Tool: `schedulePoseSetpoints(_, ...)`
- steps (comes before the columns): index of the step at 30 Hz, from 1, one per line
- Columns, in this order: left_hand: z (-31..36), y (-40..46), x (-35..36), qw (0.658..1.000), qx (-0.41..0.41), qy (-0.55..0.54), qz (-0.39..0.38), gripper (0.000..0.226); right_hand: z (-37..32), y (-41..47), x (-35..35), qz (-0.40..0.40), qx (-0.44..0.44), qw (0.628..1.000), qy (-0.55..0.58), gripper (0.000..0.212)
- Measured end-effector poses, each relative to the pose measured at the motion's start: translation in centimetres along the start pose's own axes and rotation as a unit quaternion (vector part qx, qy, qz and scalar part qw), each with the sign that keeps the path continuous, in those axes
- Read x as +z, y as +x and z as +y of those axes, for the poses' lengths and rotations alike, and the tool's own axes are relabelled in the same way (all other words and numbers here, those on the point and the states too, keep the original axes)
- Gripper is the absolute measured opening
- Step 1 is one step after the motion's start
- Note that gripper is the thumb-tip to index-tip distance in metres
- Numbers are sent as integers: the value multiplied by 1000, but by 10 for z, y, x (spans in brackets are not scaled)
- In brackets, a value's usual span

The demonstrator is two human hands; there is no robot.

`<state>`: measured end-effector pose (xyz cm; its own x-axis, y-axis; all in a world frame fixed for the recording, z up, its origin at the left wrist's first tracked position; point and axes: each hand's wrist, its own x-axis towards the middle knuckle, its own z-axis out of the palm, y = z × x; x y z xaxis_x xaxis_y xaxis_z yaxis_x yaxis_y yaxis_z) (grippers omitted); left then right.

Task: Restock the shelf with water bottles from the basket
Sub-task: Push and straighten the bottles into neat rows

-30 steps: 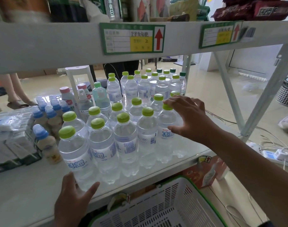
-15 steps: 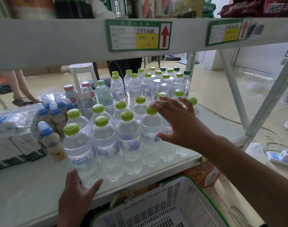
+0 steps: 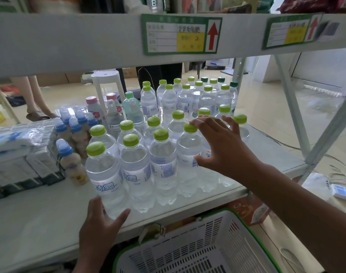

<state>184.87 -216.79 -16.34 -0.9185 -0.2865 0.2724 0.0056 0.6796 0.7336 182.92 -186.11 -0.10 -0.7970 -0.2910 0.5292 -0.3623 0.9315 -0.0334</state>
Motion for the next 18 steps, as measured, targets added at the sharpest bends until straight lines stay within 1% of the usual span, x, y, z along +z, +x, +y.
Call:
schedulePoseSetpoints(5,0,0,0,1000,6,0,7,57,-16,1,-2,16,-5,1000,16,80)
schedulePoseSetpoints(10,-2,0,0,1000,18,10,10,56,-53,7,13,-8,-83,996,-34,92)
schedulePoseSetpoints(15,-2,0,0,1000,16,20,9,55,-65,9,24,16,-62,997,-50,93)
schedulePoseSetpoints(18,-4,1,1,999,23,27,13,59,-67,9,25,33,-48,997,-49,92)
